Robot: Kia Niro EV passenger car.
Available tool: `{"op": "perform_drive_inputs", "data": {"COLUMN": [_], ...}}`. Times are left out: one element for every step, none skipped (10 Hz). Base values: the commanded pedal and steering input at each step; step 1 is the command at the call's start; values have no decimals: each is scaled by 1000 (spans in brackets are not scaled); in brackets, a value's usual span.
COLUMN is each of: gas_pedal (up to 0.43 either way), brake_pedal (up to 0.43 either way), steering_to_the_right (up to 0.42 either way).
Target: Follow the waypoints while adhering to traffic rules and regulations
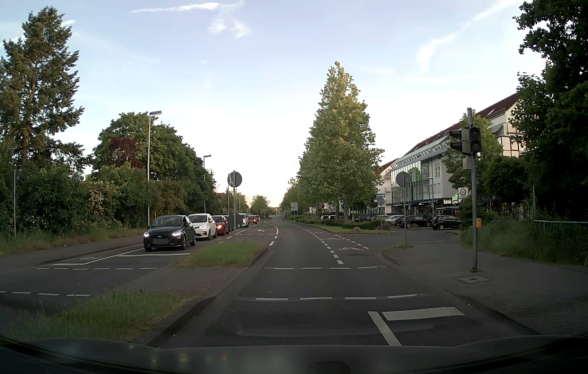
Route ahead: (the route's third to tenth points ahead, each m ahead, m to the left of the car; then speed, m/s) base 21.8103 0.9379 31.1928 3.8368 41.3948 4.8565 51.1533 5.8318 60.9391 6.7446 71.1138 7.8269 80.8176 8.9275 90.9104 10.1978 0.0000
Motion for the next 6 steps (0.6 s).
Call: {"op": "perform_drive_inputs", "data": {"gas_pedal": [189,280,299,339,390,409], "brake_pedal": [0,0,0,0,0,0], "steering_to_the_right": [11,11,11,11,11,12]}}
